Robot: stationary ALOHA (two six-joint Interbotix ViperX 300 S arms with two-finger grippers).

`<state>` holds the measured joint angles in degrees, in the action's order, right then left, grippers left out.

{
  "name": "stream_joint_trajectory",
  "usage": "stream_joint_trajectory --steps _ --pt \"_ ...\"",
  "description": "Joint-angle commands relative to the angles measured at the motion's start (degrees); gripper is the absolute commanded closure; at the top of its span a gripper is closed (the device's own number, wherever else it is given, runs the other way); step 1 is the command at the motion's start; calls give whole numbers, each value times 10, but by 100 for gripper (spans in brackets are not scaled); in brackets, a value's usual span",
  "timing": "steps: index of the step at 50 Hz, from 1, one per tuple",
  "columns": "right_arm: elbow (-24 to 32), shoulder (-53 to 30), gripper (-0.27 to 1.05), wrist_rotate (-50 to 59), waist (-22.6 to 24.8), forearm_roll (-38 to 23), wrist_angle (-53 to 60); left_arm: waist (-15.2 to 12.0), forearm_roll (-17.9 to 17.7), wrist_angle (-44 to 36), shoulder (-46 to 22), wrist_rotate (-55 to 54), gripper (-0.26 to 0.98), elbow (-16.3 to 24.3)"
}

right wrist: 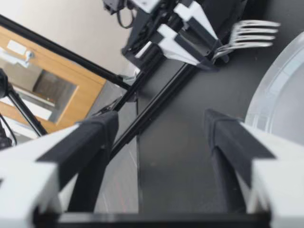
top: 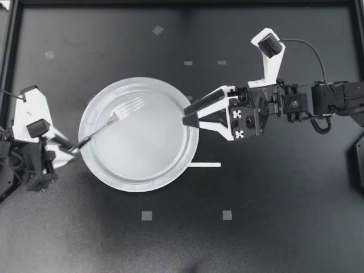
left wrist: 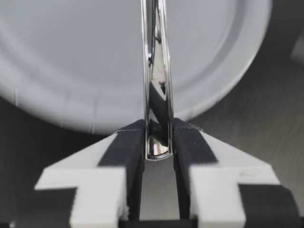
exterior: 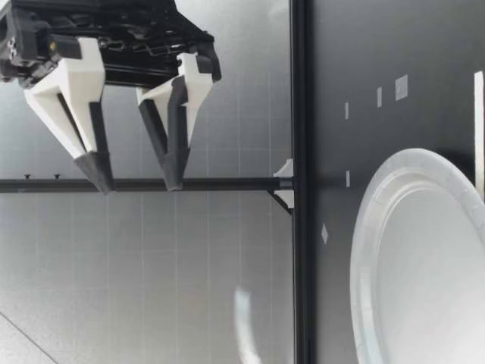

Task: Pick up the fork and place it on the plate.

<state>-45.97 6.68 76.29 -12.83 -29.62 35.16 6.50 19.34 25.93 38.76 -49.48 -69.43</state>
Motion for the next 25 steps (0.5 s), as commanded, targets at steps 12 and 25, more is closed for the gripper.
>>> stream_joint_trajectory --steps 12,25 --pt "7 7 6 -1 0 -2 3 48 -133 105 13 3 64 -6" --pt "8 4 6 1 0 -1 5 64 -160 70 -33 4 64 -15"
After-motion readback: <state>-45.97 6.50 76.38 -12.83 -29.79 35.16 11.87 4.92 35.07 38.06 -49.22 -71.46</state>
